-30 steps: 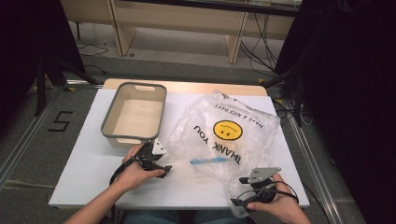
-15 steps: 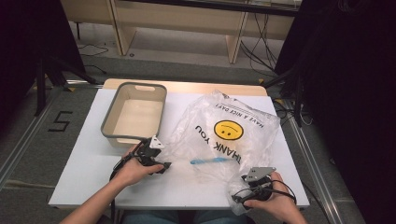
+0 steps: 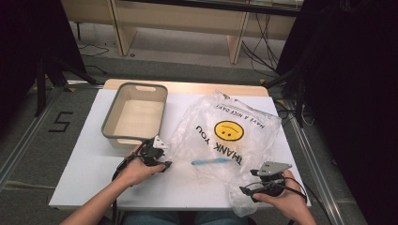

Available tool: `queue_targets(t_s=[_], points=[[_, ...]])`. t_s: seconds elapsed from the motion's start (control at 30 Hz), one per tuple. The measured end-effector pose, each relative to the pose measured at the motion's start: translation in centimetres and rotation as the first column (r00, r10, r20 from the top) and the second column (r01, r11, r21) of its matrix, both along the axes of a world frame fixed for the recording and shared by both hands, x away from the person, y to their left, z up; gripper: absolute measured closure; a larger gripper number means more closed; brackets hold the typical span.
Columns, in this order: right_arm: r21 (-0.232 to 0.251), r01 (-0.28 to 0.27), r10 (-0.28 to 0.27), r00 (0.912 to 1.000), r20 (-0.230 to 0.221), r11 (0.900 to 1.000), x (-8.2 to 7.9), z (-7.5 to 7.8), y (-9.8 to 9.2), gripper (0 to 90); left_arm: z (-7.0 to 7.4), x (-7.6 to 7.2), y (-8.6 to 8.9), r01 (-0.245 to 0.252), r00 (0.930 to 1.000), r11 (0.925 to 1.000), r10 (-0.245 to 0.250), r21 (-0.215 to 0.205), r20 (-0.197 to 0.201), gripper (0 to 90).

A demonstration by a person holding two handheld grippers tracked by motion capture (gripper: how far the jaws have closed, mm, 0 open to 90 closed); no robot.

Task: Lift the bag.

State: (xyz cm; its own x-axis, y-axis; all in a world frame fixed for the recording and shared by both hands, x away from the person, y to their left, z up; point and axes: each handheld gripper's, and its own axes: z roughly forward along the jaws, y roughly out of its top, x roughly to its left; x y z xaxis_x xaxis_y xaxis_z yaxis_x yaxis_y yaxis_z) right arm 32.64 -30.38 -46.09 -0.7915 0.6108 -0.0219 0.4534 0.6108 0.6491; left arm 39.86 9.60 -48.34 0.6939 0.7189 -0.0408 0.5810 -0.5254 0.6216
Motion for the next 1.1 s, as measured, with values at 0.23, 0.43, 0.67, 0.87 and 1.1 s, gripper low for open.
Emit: queue_targets(t_s=[0.23,0.43,0.67,0.87,1.1], points=[[-0.115,-0.012,0.003,0.997,-0.078,0.993,-0.2,-1.1,-0.6,20.5,0.3,0.1,-0.4,-0.009,0.9997,0.9998,0.009,0.02,-0.022,64.9],[-0.096,0.025,-0.028,0.999,-0.033,0.995,-0.2,-0.3,-0.8,21.9,0.3,0.0,-0.6,-0.006,0.9998,0.9995,0.006,0.03,-0.02,69.7],[-0.178,0.059,-0.069,0.9962,-0.053,0.982,-0.4,-0.9,-1.3,21.7,0.4,-0.1,-0.7,-0.025,0.9987,0.9996,0.026,0.012,-0.044,78.3],[-0.148,0.096,-0.111,0.9893,-0.095,0.984,-0.4,-1.0,-1.7,33.8,0.4,-0.1,-0.9,-0.02,0.9981,0.9997,0.02,0.011,-0.057,88.0],[-0.155,0.107,-0.123,0.988,-0.094,0.982,-0.2,-0.7,-2.2,58.3,0.4,-0.1,-0.9,-0.007,0.9987,0.9999,0.007,0.008,-0.051,89.0]])
